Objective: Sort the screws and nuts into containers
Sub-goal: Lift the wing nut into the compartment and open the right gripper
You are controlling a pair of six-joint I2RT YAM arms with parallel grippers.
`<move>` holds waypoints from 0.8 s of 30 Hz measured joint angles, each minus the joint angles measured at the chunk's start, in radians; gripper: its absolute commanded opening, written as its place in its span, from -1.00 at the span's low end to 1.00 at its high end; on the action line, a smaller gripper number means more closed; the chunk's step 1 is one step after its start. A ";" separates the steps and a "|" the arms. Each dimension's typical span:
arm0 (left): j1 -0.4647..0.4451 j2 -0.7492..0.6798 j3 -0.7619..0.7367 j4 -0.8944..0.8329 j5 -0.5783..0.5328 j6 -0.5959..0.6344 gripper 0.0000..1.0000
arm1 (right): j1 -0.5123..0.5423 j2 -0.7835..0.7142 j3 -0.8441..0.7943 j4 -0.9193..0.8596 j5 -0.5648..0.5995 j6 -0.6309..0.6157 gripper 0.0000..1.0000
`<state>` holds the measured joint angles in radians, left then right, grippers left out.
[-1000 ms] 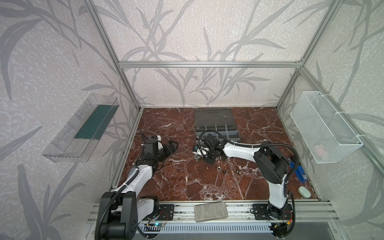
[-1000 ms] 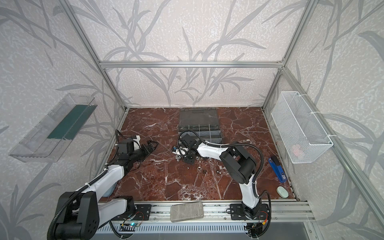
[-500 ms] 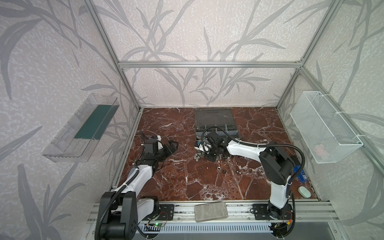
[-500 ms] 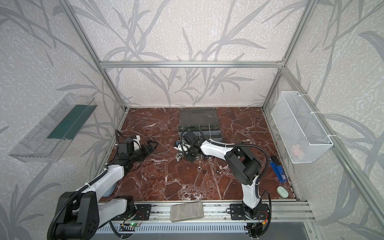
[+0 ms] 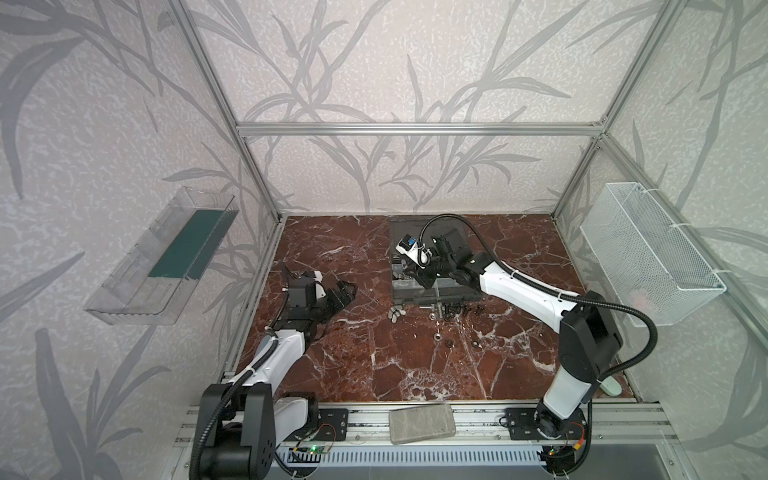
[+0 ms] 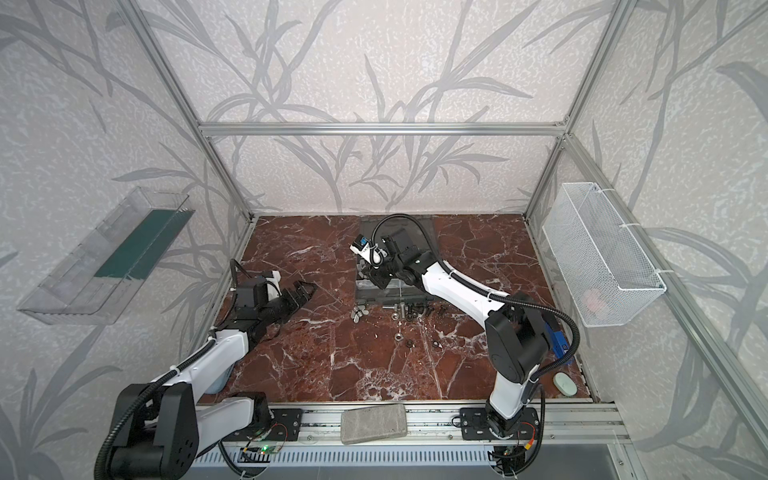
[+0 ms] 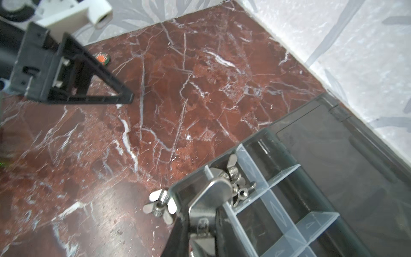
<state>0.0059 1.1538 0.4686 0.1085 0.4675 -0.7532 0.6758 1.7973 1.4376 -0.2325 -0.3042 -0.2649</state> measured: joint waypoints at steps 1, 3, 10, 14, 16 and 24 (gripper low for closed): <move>0.000 0.000 0.000 0.000 0.000 0.000 0.99 | -0.001 0.026 0.030 -0.001 0.011 0.011 -1.00; 0.000 0.000 0.000 0.001 0.001 0.000 0.99 | -0.001 0.080 0.082 -0.005 0.035 0.029 -1.00; 0.000 0.000 0.000 0.001 0.002 0.000 0.99 | -0.004 0.227 0.174 -0.031 0.109 0.071 -1.00; 0.000 0.000 0.000 0.001 0.002 0.000 0.99 | -0.006 0.270 0.186 -0.053 0.130 0.078 -1.00; 0.001 0.000 0.000 0.001 0.002 0.000 0.99 | -0.006 0.282 0.187 -0.060 0.137 0.079 -1.00; 0.001 0.000 0.000 0.005 0.002 0.000 0.99 | -0.006 0.306 0.187 -0.068 0.148 0.078 -0.95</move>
<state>0.0067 1.1538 0.4686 0.1131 0.4698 -0.7532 0.6701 2.1033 1.6245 -0.3004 -0.1562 -0.1867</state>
